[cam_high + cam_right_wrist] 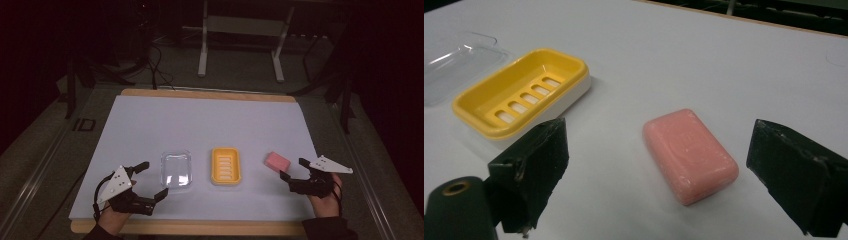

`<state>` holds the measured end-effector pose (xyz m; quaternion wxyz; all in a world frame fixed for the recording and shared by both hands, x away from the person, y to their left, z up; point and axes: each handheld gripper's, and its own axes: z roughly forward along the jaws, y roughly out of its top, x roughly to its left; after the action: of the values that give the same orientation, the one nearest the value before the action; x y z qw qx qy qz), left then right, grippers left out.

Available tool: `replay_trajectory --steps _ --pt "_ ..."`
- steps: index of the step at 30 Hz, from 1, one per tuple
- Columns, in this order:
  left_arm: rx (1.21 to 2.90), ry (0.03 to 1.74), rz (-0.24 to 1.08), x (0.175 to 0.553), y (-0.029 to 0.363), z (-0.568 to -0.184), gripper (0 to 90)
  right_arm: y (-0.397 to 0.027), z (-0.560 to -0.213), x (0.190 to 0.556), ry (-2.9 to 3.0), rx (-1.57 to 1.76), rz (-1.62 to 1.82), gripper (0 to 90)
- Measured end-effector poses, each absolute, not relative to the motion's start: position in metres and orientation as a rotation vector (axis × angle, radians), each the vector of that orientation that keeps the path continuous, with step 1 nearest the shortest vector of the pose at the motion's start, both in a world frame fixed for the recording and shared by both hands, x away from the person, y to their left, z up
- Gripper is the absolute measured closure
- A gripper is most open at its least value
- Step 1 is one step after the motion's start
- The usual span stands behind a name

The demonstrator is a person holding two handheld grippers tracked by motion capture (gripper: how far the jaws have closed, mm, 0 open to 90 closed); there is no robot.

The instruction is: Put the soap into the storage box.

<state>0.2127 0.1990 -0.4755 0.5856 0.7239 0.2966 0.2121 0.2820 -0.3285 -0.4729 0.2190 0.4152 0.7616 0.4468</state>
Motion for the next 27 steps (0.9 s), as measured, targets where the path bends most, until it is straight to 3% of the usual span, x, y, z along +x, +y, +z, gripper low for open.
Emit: replay_trajectory --steps 17,27 --pt "1.693 0.689 0.493 0.212 0.199 -0.475 0.2 -0.325 -0.49 0.294 2.309 1.197 1.107 12.0" --pt "1.707 0.69 0.491 0.212 0.199 -0.476 0.2 -0.323 -0.51 0.302 2.53 1.201 0.727 11.8"
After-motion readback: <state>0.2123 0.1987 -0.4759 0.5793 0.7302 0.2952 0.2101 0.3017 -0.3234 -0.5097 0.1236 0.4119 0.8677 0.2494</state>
